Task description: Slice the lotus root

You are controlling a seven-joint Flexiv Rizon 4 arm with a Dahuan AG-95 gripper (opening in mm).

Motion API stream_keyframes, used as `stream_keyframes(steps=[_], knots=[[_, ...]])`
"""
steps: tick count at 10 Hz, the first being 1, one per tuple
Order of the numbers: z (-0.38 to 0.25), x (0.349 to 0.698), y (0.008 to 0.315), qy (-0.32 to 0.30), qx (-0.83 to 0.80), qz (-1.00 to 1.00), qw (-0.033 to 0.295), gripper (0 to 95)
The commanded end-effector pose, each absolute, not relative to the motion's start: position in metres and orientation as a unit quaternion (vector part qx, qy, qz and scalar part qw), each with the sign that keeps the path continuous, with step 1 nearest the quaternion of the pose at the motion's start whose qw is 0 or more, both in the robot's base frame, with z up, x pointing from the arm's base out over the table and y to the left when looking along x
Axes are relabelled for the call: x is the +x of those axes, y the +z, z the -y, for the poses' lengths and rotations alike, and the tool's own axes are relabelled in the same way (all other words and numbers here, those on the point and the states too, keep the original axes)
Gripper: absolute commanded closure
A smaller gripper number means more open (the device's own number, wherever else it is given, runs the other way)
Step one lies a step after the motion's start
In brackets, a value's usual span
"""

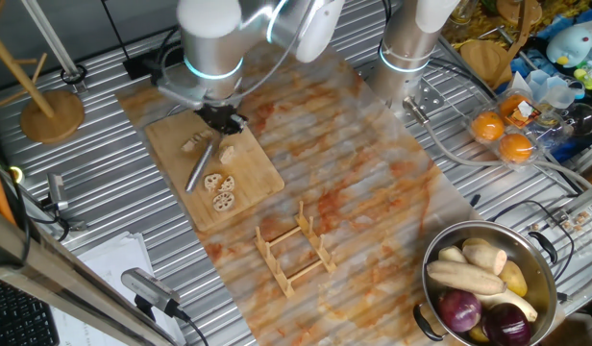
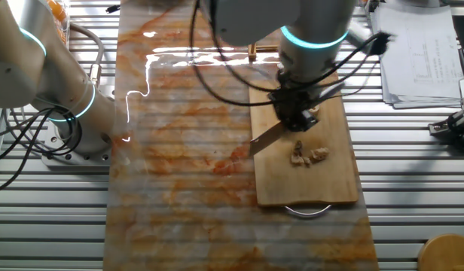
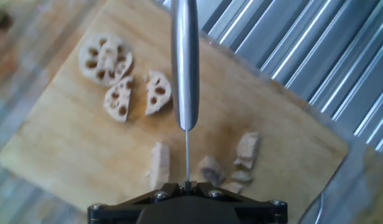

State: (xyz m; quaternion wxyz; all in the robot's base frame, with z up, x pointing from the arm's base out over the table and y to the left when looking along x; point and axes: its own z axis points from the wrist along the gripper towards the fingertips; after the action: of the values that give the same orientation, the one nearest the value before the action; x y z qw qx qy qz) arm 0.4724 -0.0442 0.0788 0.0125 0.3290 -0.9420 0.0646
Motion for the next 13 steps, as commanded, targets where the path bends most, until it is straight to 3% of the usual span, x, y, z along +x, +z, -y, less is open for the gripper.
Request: stream_keyframes(steps=[1,13], knots=[[0.045,0.464,0.079,0.054,0.321,0.945,0.008,95.0],[0.021,0.449,0.085,-0.046,0.286,0.956,0.045,95.0]])
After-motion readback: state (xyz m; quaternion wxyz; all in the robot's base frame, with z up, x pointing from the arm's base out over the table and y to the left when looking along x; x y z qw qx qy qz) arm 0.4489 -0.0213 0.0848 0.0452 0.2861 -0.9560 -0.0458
